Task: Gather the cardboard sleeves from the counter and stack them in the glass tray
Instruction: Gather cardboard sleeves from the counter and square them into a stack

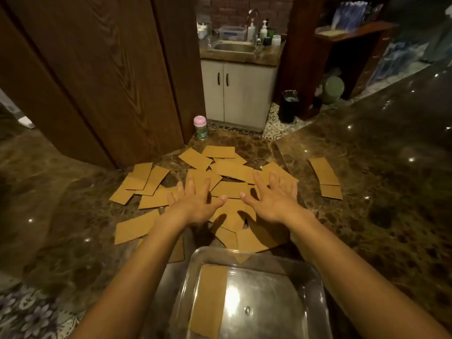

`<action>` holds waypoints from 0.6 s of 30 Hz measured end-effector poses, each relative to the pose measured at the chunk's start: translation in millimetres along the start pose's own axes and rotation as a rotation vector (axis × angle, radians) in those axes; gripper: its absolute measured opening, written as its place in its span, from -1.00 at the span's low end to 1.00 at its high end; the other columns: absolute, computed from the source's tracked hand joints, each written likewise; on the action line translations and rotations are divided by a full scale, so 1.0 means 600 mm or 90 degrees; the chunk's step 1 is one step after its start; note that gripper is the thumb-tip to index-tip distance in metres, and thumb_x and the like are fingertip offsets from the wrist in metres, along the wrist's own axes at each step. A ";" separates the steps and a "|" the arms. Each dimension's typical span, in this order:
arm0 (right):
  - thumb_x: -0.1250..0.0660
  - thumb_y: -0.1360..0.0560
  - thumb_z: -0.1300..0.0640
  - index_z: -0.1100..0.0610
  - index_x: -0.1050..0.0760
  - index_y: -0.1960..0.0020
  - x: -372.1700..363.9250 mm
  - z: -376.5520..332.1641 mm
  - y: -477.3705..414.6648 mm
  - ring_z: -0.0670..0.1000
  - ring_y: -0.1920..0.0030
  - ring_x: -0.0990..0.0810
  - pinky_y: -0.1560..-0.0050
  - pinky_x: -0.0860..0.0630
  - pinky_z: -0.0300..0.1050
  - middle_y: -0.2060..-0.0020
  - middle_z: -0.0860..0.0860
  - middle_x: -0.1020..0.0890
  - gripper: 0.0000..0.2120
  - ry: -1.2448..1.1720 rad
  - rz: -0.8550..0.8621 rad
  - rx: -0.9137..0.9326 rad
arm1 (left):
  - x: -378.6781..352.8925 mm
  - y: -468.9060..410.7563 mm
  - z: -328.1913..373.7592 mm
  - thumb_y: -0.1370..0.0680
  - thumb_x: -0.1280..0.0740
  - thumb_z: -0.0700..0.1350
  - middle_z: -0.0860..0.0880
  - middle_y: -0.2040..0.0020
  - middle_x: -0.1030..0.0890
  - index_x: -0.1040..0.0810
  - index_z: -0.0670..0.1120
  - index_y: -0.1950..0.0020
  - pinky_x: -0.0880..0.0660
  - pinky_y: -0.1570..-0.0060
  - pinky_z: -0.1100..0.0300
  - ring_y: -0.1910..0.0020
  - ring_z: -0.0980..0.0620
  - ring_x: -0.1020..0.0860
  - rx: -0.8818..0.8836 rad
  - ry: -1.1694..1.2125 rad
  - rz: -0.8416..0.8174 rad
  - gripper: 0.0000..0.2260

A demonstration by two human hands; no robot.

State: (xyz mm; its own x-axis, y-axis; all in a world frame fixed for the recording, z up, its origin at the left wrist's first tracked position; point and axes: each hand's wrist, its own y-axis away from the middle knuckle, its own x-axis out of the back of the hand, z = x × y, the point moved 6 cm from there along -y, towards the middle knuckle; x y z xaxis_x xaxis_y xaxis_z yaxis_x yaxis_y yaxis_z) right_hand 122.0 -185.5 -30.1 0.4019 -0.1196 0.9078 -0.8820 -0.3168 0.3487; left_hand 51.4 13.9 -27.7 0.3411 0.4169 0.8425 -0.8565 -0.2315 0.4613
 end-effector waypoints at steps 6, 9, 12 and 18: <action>0.00 -0.66 -0.36 -0.05 0.24 -0.69 -0.011 -0.029 -0.081 0.17 -0.68 0.24 -0.62 0.08 0.33 -0.69 0.10 0.22 -0.22 -0.021 -0.001 0.003 | 0.001 -0.081 -0.026 -0.59 -0.15 0.36 -0.28 -0.60 0.40 0.30 0.06 -0.65 0.18 -0.56 -0.23 -0.59 -0.36 0.31 0.006 -0.044 -0.005 -0.14; -0.04 -0.67 -0.32 -0.01 0.25 -0.69 -0.009 -0.049 -0.136 0.14 -0.68 0.25 -0.63 0.04 0.31 -0.69 0.09 0.21 -0.21 0.001 0.032 0.014 | -0.005 -0.108 -0.022 -0.60 -0.22 0.28 -0.36 -0.61 0.31 0.25 0.03 -0.66 0.15 -0.58 -0.21 -0.60 -0.38 0.27 -0.010 -0.031 0.010 -0.15; -0.11 -0.67 -0.27 0.02 0.24 -0.69 -0.010 -0.066 -0.181 0.13 -0.68 0.23 -0.64 0.05 0.29 -0.70 0.08 0.16 -0.19 0.008 0.044 0.027 | -0.019 -0.124 -0.015 -0.64 -0.19 0.19 -0.39 -0.63 0.10 0.14 0.00 -0.67 0.02 -0.59 -0.20 -0.61 -0.37 0.13 -0.023 -0.017 0.027 -0.26; -0.35 -0.61 -0.15 0.10 -0.25 -0.59 -0.018 -0.100 -0.209 0.16 -0.56 -0.32 -0.51 -0.34 0.20 -0.55 0.09 -0.38 -0.33 0.013 0.052 0.122 | -0.005 -0.137 -0.024 -0.58 -0.38 0.04 -0.25 -0.50 -0.29 -0.20 -0.01 -0.59 -0.28 -0.46 -0.13 -0.49 -0.29 -0.23 -0.019 0.113 0.187 -0.37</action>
State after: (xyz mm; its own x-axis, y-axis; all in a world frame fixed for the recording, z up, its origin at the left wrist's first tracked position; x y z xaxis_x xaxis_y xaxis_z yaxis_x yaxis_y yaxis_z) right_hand 213.6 -88.0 -69.7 0.3236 -0.1342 0.9366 -0.8483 -0.4797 0.2243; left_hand 115.4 44.1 -72.4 0.0077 0.4829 0.8757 -0.9202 -0.3393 0.1952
